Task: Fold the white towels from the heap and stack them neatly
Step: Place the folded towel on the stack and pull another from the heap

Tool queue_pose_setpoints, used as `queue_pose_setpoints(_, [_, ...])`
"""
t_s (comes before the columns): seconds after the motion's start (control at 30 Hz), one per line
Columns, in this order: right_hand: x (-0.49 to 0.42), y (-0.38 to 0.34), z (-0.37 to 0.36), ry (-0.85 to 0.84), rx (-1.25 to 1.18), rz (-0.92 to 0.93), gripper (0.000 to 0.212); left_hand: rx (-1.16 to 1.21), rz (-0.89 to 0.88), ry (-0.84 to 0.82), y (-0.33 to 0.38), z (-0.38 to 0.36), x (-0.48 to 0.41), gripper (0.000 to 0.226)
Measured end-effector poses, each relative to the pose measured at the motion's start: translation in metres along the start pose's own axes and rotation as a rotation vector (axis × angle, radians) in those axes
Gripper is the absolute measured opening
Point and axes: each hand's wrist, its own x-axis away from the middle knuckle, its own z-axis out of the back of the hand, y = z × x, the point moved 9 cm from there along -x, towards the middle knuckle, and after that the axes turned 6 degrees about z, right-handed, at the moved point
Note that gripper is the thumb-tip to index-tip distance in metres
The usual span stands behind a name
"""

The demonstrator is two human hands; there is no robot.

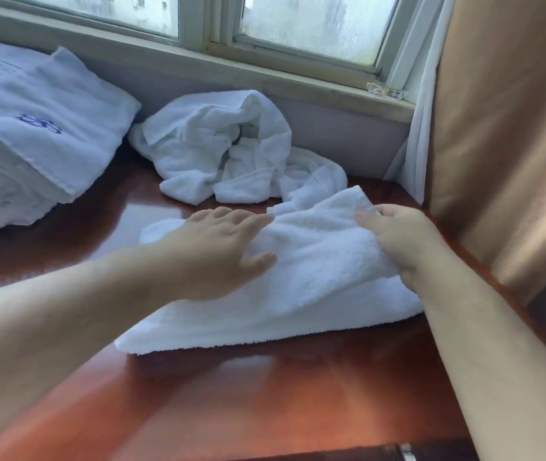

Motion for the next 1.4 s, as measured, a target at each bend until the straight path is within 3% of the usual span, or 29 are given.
queue_pose_setpoints(0.23, [-0.010, 0.031, 0.051, 0.037, 0.198, -0.096, 0.019, -0.127, -0.068, -0.076, 0.032, -0.018, -0.020, 0.069])
queue_pose_setpoints(0.27, [-0.010, 0.038, 0.052, 0.020, 0.302, -0.101, 0.014, -0.148, -0.061, -0.114, 0.030, -0.027, -0.020, 0.069])
queue_pose_setpoints(0.4, [-0.005, 0.063, 0.047, -0.026, 0.725, -0.126, 0.030, -0.143, -0.036, -0.169, 0.020, -0.052, -0.015, 0.073])
queue_pose_setpoints(0.5, [-0.004, 0.031, 0.042, 0.142, 1.103, -0.003, 0.019, -0.125, -0.053, -0.133, 0.017, -0.053, -0.015, 0.078])
queue_pose_setpoints(0.57, [-0.001, 0.002, 0.018, 0.197, 1.039, 0.210, 0.031, -0.132, -0.065, -0.102, 0.017, -0.053, -0.013, 0.079])
queue_pose_setpoints(0.63, [0.004, -0.007, -0.014, 0.103, 0.836, 0.338, 0.033, -0.129, -0.075, -0.069, 0.016, -0.052, -0.010, 0.080])
queue_pose_setpoints(0.77, [0.008, 0.040, -0.046, -0.152, 0.854, 0.193, 0.048, -0.066, -0.061, -0.049, 0.012, -0.054, -0.008, 0.080])
queue_pose_setpoints(1.07, [0.009, 0.066, -0.026, -0.170, 0.987, -0.085, 0.068, -0.051, -0.013, -0.070, 0.001, -0.057, -0.008, 0.084])
queue_pose_setpoints(1.4, [0.065, 0.045, -0.066, -0.178, 1.077, -0.165, 0.076, -0.021, -0.149, -0.089, -0.050, -0.033, 0.022, 0.073])
